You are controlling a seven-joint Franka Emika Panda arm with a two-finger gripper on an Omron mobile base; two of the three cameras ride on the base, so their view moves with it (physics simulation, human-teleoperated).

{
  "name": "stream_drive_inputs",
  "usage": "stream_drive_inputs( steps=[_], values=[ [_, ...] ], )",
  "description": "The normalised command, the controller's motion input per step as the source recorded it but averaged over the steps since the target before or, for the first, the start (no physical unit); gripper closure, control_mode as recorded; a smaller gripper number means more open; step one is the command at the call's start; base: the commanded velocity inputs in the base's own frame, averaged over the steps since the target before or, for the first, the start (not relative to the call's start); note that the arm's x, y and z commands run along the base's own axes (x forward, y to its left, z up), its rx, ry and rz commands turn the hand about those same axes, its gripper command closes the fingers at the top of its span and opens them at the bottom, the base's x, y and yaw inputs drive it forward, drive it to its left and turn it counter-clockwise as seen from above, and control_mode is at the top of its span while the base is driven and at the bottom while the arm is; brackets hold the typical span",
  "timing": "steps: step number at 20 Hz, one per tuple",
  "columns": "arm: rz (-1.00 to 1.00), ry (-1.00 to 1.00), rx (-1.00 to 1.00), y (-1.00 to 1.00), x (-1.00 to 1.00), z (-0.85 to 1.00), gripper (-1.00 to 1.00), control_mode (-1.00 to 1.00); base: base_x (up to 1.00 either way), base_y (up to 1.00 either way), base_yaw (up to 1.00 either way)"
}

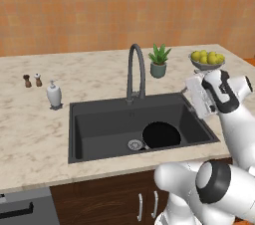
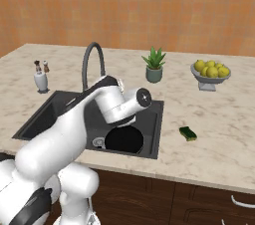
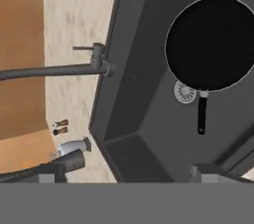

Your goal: Pick the pan and sponge and place them into the sink. Then turn on the water.

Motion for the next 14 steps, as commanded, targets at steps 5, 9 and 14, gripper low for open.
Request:
stream_drive_inputs(
  steps=[5,9,14],
  values=[
    [-0.09,0.03,-0.22,-0.81,-0.42,0.58,-1.0,-1.0,0.0,0.0,0.0],
    [0.0,0.07,-0.36,-0.71,-0.45,0.42,-1.0,-1.0,0.0,0.0,0.0],
    [0.16,0.1,-0.37,-0.67,-0.5,0.18,-1.0,-1.0,0.0,0.0,0.0]
  ],
)
